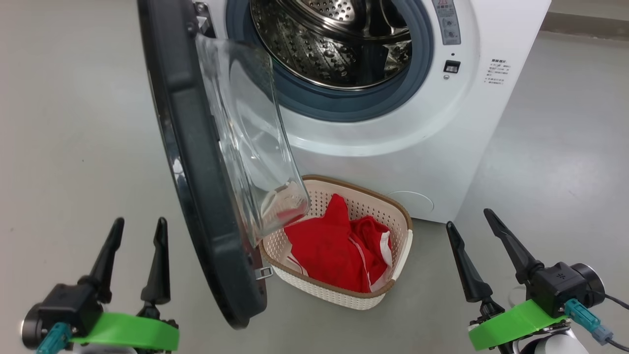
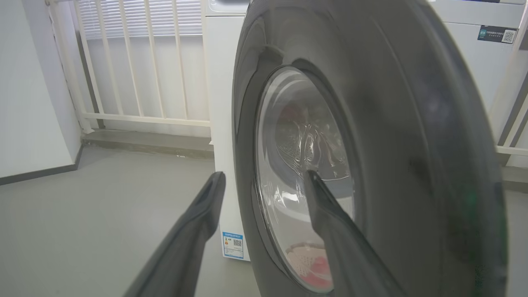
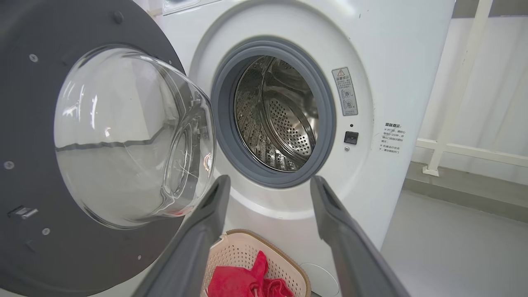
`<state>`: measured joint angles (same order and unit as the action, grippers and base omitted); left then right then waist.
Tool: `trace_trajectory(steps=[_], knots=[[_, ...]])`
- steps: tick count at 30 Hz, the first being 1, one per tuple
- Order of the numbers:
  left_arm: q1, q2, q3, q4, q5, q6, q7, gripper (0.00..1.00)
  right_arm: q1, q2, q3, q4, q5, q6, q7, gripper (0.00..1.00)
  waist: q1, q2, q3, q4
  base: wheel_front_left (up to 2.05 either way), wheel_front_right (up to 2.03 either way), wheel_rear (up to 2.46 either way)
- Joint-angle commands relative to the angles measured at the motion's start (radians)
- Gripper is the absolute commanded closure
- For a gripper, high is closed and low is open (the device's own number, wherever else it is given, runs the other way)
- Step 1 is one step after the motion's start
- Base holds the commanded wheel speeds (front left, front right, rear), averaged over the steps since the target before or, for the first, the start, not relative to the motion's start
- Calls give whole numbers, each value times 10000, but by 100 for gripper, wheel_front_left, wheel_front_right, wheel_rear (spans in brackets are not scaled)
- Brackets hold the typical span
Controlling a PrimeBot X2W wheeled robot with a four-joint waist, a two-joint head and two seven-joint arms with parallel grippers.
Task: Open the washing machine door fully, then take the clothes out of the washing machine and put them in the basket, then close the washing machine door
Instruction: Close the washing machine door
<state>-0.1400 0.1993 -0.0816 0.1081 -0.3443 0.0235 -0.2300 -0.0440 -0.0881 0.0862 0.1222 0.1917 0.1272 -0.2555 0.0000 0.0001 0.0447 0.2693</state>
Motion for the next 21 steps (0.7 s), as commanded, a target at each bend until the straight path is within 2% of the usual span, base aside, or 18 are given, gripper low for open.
trace_trajectory(steps=[1, 21], knots=[[-36, 129, 412, -173, 14, 105, -108, 0, -67, -4, 280, -225, 65, 35, -63, 0, 0, -1, -78, 14, 0, 0, 0], [983, -345, 395, -198, 110, 626, -269, 0, 135, 107, 280, -269, 44, 35, -63, 0, 0, -1, -307, 101, 0, 0, 0]])
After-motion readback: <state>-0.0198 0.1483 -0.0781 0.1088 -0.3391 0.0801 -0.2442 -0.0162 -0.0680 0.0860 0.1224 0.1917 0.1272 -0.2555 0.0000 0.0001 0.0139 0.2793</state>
